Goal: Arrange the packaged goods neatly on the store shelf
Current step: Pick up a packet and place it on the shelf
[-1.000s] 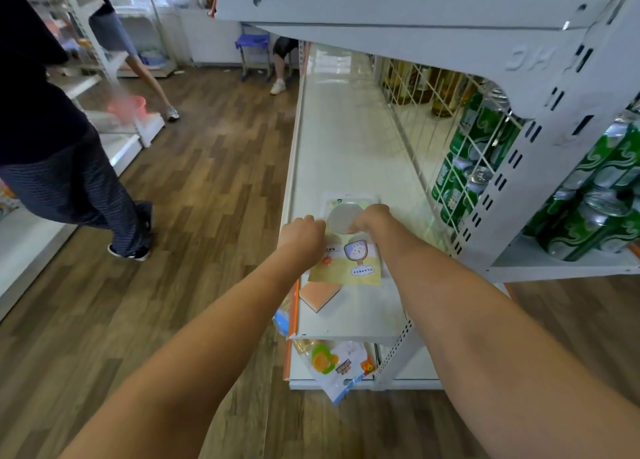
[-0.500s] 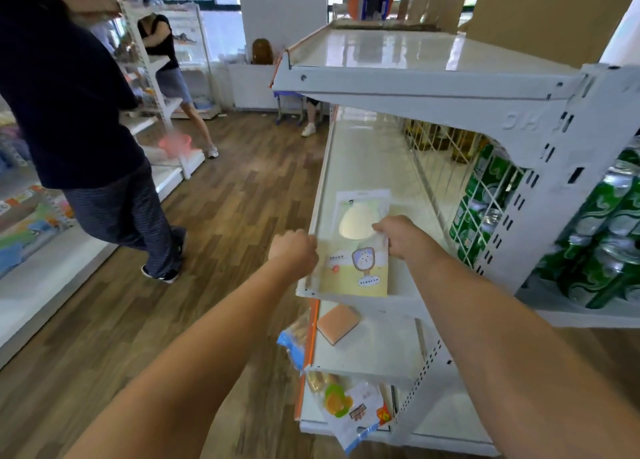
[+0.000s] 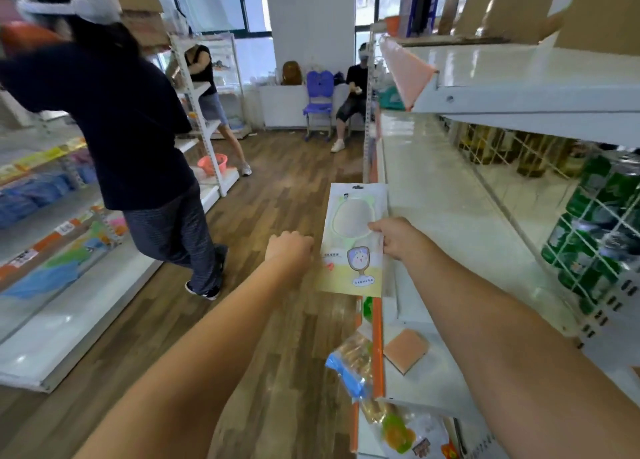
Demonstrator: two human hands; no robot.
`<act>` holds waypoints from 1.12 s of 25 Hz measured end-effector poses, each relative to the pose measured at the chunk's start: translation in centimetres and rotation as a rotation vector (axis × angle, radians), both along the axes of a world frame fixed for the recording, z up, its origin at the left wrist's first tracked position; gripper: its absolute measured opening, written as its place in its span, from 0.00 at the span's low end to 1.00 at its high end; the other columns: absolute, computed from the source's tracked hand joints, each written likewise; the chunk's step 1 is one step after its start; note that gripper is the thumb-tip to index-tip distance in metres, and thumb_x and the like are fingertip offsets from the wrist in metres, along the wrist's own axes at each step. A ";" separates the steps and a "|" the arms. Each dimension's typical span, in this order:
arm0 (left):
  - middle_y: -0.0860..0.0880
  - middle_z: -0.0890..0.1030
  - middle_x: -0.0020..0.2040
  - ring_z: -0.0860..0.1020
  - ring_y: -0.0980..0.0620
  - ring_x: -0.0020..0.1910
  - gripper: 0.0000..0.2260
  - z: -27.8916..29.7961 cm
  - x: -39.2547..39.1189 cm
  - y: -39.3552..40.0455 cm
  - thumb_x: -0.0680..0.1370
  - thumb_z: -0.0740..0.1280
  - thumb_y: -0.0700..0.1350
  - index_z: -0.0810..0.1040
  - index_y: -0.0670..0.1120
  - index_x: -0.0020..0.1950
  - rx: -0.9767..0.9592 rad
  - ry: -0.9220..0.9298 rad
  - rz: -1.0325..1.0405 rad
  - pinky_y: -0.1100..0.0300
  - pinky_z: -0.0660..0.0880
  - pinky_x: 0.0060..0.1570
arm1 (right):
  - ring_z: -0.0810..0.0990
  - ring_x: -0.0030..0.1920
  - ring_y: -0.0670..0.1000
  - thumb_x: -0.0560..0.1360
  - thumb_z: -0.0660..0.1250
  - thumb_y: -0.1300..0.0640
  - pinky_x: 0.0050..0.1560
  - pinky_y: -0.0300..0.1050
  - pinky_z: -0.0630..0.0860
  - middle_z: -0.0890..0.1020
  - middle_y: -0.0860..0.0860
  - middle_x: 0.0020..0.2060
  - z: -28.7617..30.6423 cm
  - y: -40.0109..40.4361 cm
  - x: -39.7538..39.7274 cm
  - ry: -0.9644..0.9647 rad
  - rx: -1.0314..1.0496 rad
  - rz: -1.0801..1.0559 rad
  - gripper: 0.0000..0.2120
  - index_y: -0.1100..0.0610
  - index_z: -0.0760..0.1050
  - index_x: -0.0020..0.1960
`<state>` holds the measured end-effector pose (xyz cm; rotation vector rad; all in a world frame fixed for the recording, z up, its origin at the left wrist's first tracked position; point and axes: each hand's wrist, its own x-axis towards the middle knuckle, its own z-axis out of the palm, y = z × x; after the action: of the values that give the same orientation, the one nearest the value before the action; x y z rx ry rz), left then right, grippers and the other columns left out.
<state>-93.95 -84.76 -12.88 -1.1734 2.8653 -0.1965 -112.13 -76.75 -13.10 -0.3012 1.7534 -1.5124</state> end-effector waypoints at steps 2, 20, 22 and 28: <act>0.46 0.76 0.60 0.74 0.44 0.59 0.14 0.0 1.6 -3.2 0.79 0.56 0.47 0.75 0.50 0.62 0.000 0.001 0.010 0.52 0.69 0.55 | 0.79 0.55 0.59 0.74 0.67 0.65 0.60 0.55 0.75 0.79 0.60 0.55 -0.3 -2.8 1.0 0.010 0.012 0.004 0.18 0.67 0.71 0.63; 0.45 0.76 0.60 0.74 0.44 0.58 0.15 0.8 -4.8 -29.4 0.80 0.56 0.46 0.74 0.49 0.64 -0.016 -0.033 -0.046 0.51 0.69 0.56 | 0.73 0.55 0.55 0.76 0.67 0.62 0.60 0.51 0.73 0.74 0.57 0.57 -1.2 -26.9 -6.1 0.097 -0.009 -0.040 0.22 0.63 0.67 0.68; 0.45 0.76 0.59 0.74 0.44 0.58 0.14 1.0 -6.9 -31.8 0.80 0.55 0.45 0.74 0.48 0.63 -0.026 -0.019 -0.067 0.51 0.69 0.56 | 0.73 0.54 0.55 0.76 0.67 0.63 0.61 0.52 0.73 0.74 0.56 0.56 -1.3 -29.4 -7.9 0.088 -0.023 -0.049 0.21 0.63 0.67 0.67; 0.44 0.75 0.60 0.74 0.43 0.60 0.15 -0.7 -12.1 -38.9 0.80 0.55 0.47 0.73 0.47 0.65 -0.009 -0.077 -0.157 0.49 0.69 0.57 | 0.75 0.55 0.55 0.75 0.67 0.64 0.62 0.52 0.72 0.76 0.57 0.56 -3.1 -35.2 -11.7 0.079 0.014 -0.090 0.18 0.64 0.70 0.64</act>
<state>-106.07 -123.66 -13.61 -0.9208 2.8908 -0.2541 -123.85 -111.99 -16.22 -0.2813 1.8606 -1.5705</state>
